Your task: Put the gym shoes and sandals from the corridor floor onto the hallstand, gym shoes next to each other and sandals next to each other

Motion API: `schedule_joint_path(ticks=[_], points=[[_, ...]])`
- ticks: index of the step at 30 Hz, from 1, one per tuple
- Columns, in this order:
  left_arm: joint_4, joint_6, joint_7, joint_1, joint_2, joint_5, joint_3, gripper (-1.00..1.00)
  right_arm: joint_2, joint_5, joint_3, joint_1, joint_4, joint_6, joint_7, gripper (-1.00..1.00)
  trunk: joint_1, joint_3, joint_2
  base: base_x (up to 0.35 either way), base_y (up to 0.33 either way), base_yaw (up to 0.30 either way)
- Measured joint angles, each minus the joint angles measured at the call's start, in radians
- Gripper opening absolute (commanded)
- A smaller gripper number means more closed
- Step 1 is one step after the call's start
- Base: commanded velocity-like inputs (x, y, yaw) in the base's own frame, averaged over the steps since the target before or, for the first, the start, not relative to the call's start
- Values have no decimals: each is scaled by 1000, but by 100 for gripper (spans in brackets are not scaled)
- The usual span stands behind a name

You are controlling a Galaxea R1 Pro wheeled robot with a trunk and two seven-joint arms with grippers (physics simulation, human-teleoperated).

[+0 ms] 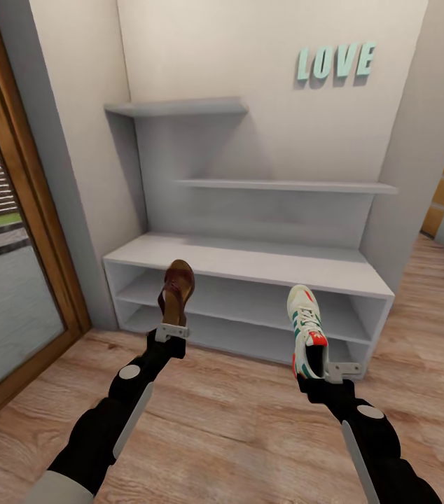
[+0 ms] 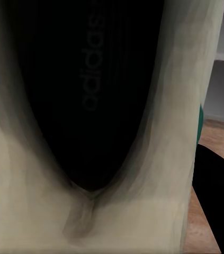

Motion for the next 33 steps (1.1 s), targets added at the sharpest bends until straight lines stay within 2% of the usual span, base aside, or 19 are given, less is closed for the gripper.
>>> schedule_joint_path(ticks=[23,33], points=[[0,0,0,0,0,0,0,-100,0,0,0,0,0,0,0,-100,0,0,0,0,287,-295],[-1,0,0,0,0,0,0,-100,0,0,0,0,0,0,0,-100,0,0,0,0,281,-30]])
